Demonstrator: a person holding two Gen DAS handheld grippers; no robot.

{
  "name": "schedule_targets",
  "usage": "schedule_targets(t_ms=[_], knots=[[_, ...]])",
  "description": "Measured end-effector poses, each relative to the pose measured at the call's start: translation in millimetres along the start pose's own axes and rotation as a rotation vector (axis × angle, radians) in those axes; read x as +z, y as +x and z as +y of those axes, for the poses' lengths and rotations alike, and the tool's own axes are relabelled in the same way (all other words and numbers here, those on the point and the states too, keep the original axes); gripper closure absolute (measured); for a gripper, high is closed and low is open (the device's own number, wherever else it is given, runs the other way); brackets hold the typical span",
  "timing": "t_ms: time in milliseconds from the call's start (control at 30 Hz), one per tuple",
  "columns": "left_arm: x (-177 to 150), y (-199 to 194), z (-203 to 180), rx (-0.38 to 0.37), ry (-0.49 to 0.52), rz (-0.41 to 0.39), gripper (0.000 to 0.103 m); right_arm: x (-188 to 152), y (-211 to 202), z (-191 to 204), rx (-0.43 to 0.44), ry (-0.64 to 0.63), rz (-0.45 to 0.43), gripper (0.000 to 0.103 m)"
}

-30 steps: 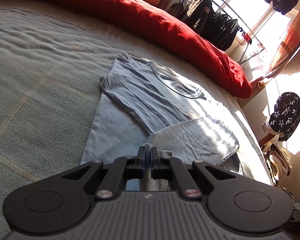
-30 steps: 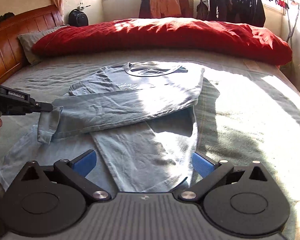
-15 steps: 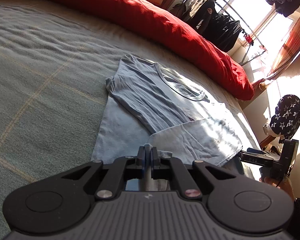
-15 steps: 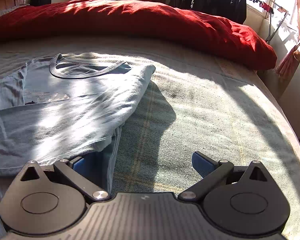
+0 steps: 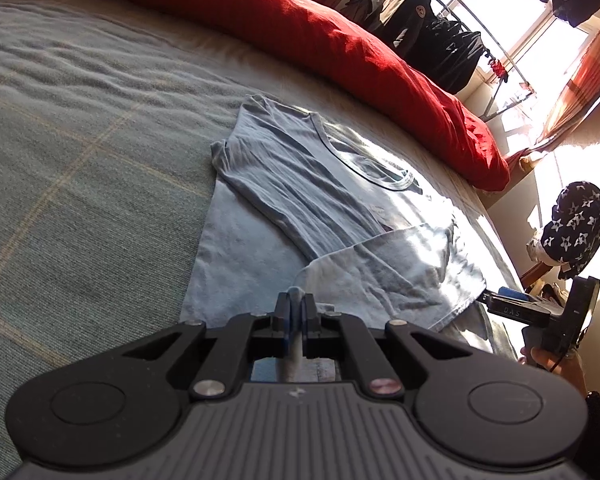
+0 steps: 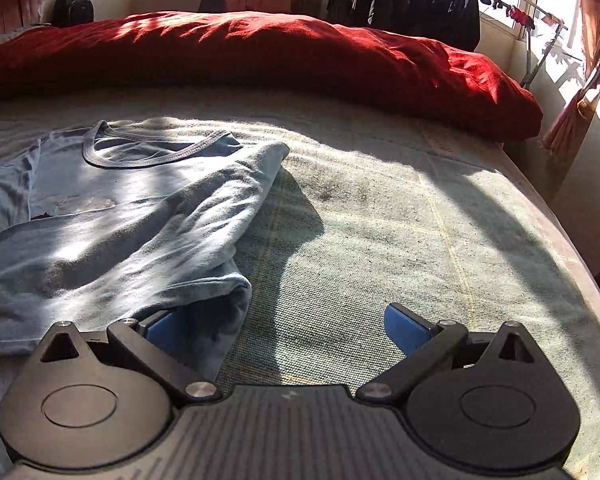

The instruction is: Fold clothes

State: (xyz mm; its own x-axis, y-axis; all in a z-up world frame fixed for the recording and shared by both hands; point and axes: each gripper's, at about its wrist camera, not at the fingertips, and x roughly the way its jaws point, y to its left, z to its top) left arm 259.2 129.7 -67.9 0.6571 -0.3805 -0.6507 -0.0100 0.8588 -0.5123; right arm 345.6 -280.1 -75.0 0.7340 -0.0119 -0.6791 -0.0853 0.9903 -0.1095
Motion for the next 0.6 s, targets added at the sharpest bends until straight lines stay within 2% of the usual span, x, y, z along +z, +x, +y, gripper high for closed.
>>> schedule_targets(t_ms=[100, 333, 500, 600], knots=[[-1, -2, 1, 0.033, 0.004, -0.01, 0.1, 0, -6, -1, 0.013, 0.007, -0.004, 0.0], [-6, -5, 4, 0.012, -0.007, -0.008, 0.1, 0, -21, -4, 0.044, 0.023, -0.014, 0.0], [-12, -16, 0, -0.036, -0.041, -0.003, 0.1, -4, -56, 2, 0.096, 0.012, -0.045, 0.0], [-17, -25, -4, -0.042, -0.028, -0.008, 0.1, -6, -75, 8, 0.132, 0.009, -0.066, 0.0]])
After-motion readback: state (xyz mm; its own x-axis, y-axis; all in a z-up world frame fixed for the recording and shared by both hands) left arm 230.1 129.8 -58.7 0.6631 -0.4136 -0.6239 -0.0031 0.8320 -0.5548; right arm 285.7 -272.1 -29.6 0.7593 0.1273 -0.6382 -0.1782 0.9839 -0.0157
